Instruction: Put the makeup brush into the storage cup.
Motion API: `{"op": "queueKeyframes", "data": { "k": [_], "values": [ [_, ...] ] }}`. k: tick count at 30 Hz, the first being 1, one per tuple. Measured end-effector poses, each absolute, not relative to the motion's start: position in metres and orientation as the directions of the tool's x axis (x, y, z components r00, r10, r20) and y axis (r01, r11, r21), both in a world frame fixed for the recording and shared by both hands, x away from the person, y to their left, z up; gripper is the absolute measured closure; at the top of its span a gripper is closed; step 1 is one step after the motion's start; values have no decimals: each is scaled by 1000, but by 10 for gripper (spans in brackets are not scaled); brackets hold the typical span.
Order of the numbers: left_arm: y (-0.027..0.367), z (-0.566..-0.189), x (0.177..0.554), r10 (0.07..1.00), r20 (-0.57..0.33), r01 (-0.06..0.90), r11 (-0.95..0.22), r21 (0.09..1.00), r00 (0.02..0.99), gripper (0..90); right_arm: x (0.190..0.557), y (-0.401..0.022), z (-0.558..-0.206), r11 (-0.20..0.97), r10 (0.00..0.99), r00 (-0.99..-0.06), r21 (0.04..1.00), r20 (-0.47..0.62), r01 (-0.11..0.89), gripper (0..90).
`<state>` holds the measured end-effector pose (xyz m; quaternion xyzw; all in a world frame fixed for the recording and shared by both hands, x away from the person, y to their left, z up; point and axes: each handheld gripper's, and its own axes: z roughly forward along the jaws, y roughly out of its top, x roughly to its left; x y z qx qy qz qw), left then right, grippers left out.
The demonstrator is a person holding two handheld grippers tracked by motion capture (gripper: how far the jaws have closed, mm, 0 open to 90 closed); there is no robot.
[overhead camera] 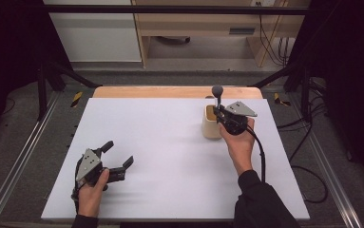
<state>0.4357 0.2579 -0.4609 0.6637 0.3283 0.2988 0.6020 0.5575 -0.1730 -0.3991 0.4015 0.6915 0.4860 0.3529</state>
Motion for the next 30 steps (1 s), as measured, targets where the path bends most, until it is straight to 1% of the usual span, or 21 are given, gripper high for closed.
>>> {"op": "queueKeyframes", "data": {
  "k": [2,3,4,7,10,11,12,15,21,25,27,30],
  "values": [
    [258,-461,436,796,1,76,-59,995,605,39,555,-173,-396,178,896,-437,962,-72,206,603],
    [258,-461,436,796,1,76,-59,995,605,39,555,-173,-396,178,896,-437,962,-72,206,603],
    [258,-461,436,796,1,76,-59,995,606,39,551,-172,-390,169,897,-437,967,-72,188,516],
    [257,-461,436,795,3,76,-62,995,607,39,544,-171,-383,156,900,-429,974,-72,164,419],
    [257,-461,436,794,6,75,-65,995,608,39,541,-170,-380,150,899,-433,976,-68,159,369],
    [257,-461,436,794,6,75,-65,995,608,39,541,-170,-380,150,899,-433,976,-68,159,369],
    [257,-461,436,794,7,75,-66,995,607,39,540,-170,-379,138,900,-432,976,-51,171,322],
    [257,-461,436,795,4,77,-64,995,606,39,540,-170,-379,130,902,-429,974,-40,183,267],
    [257,-461,436,795,4,77,-64,995,607,39,541,-168,-380,128,905,-423,969,-27,210,185],
    [257,-461,436,795,3,77,-63,995,606,39,541,-167,-380,132,907,-419,969,-33,210,154],
    [257,-462,436,795,3,78,-63,995,606,39,540,-166,-380,137,910,-412,968,-40,210,110],
    [257,-462,436,795,3,78,-63,995,607,39,539,-164,-380,152,911,-409,965,-53,214,82]
  ]
}}
